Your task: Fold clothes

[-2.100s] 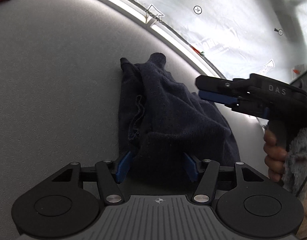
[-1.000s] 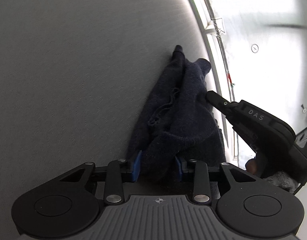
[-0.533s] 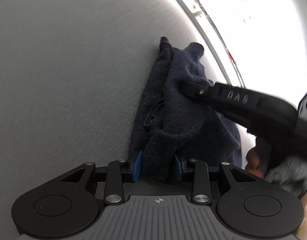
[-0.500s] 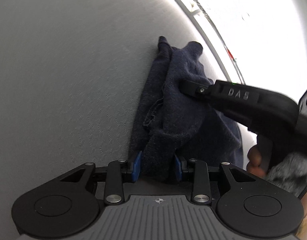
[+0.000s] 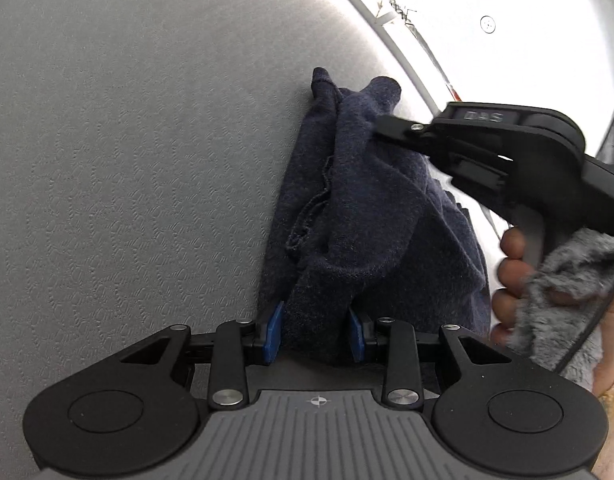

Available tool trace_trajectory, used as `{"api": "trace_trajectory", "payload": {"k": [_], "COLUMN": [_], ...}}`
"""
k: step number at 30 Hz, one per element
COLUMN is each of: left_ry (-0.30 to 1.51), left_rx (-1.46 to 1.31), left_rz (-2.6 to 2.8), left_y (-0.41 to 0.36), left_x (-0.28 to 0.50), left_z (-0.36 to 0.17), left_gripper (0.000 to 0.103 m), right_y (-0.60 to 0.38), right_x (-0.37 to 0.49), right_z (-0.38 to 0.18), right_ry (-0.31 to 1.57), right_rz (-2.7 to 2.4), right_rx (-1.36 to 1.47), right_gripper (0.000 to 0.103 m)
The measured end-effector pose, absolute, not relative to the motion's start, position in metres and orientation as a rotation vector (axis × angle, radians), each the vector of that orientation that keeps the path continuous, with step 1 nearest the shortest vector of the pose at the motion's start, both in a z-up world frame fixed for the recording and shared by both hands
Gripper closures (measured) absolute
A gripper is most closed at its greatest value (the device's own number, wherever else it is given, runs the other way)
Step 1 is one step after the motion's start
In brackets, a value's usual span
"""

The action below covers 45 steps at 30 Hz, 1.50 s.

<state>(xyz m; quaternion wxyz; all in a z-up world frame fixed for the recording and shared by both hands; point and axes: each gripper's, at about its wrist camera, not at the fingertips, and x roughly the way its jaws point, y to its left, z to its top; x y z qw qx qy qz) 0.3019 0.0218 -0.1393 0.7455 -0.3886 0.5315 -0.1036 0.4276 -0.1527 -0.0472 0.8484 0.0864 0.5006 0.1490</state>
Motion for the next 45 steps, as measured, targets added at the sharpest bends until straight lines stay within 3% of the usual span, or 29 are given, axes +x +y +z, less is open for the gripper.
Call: {"api": "trace_trajectory", "payload": {"k": [2, 5, 7, 12, 15, 17, 19, 23, 25, 28, 31, 33, 35, 38, 42, 45], "left_ry": [1.155, 1.126, 1.057, 0.954, 0.970, 0.986, 0.999, 1.048, 1.090, 1.096, 1.104, 1.081, 1.046, 1.018, 1.017, 1.026], "left_rx": [-0.884, -0.937, -0.961, -0.873, -0.687, -0.632, -0.609, -0.586, -0.436, -0.438, -0.506, -0.515, -0.511, -0.483, -0.404, -0.503], "left_rz": [-0.240, -0.259, -0.255, -0.311, -0.315, -0.279, -0.245, -0.261, -0.197, -0.162, -0.135, -0.154, -0.208, -0.361, -0.394, -0.352], "left_y": [0.028, 0.049, 0.065, 0.066, 0.027, 0.014, 0.007, -0.010, -0.023, -0.023, -0.006, -0.001, 0.002, -0.019, -0.050, -0.039], "left_x": [0.301, 0.298, 0.297, 0.325, 0.353, 0.363, 0.367, 0.369, 0.364, 0.356, 0.357, 0.354, 0.348, 0.341, 0.345, 0.351], "left_z": [-0.137, -0.126, -0.111, -0.078, -0.072, -0.076, -0.083, -0.101, -0.106, -0.117, -0.115, -0.102, -0.083, -0.063, -0.059, -0.065], "left_gripper": [0.065, 0.063, 0.057, 0.054, 0.052, 0.052, 0.049, 0.045, 0.041, 0.035, 0.035, 0.038, 0.038, 0.036, 0.036, 0.036], "right_y": [-0.173, -0.203, -0.206, -0.200, -0.213, -0.234, -0.265, -0.287, -0.286, -0.295, -0.304, -0.311, -0.315, -0.297, -0.257, -0.234], "right_x": [0.417, 0.389, 0.363, 0.324, 0.309, 0.303, 0.299, 0.306, 0.307, 0.307, 0.303, 0.295, 0.289, 0.288, 0.285, 0.310], "right_z": [-0.040, -0.032, -0.030, -0.041, -0.030, -0.019, -0.015, -0.037, -0.053, -0.068, -0.061, -0.049, -0.040, -0.037, -0.038, -0.049], "right_ry": [1.035, 1.032, 1.032, 1.040, 0.990, 0.924, 0.877, 0.941, 0.952, 0.954, 0.921, 0.854, 0.802, 0.814, 0.842, 0.871], "right_rz": [0.308, 0.300, 0.324, 0.305, 0.288, 0.203, 0.046, -0.036, -0.112, -0.174, -0.217, -0.254, -0.212, -0.080, 0.162, 0.253], "right_rx": [0.260, 0.341, 0.280, 0.116, 0.180, 0.241, 0.269, 0.184, 0.086, 0.093, 0.133, 0.180, 0.240, 0.183, 0.113, 0.058], "right_gripper": [0.063, 0.063, 0.062, 0.060, 0.047, 0.027, 0.019, 0.022, 0.022, 0.015, 0.017, 0.024, 0.062, 0.085, 0.086, 0.085]}}
